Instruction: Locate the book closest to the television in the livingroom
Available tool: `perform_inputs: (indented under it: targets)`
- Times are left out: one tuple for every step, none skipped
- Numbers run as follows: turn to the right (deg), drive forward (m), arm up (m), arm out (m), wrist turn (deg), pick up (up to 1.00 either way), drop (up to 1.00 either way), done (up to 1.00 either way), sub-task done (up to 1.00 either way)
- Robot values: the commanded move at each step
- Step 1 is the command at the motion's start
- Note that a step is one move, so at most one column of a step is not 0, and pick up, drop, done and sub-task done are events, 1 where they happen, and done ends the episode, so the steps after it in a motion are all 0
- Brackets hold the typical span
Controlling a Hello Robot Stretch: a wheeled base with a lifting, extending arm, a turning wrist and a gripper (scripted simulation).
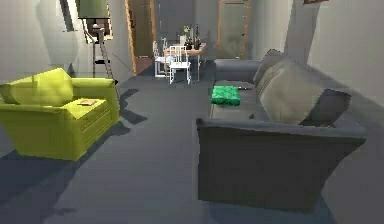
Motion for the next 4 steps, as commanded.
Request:
perform_inputs:
  targets:
    - [-30.0, 0.0, 0.0, 0.0, 0.0, 0.0, 0.0, 0.0, 0.0]
    - [0.0, 1.0, 0.0, 0.0, 0.0, 0.0, 0.0, 0.0, 0.0]
    - [0.0, 0.35, 0.0, 0.0, 0.0, 0.0, 0.0, 0.0, 0.0]
    - [39.0, 0.0, 0.0, 0.0, 0.0, 0.0, 0.0, 0.0, 0.0]
